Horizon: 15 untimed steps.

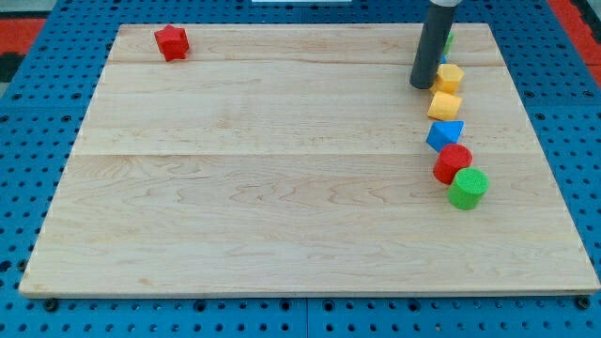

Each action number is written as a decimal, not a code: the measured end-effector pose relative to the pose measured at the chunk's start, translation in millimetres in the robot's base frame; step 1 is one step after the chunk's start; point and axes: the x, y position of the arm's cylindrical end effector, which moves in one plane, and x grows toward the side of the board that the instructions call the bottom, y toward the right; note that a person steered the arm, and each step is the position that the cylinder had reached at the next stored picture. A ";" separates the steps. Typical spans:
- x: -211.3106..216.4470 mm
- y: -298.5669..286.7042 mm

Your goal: Place the yellow blocks in a diagonal line

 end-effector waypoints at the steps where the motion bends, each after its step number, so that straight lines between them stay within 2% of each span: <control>1: 9.1 -30.3; 2: 34.6 -27.3; 4: 52.4 1.9; 5: 52.5 -1.6; 6: 76.0 17.4; 8: 84.9 77.9; 9: 53.2 96.7; 10: 17.0 88.3; 11: 7.6 40.7; 12: 13.2 25.5; 13: 17.6 40.2; 14: 16.8 85.9; 15: 26.8 95.8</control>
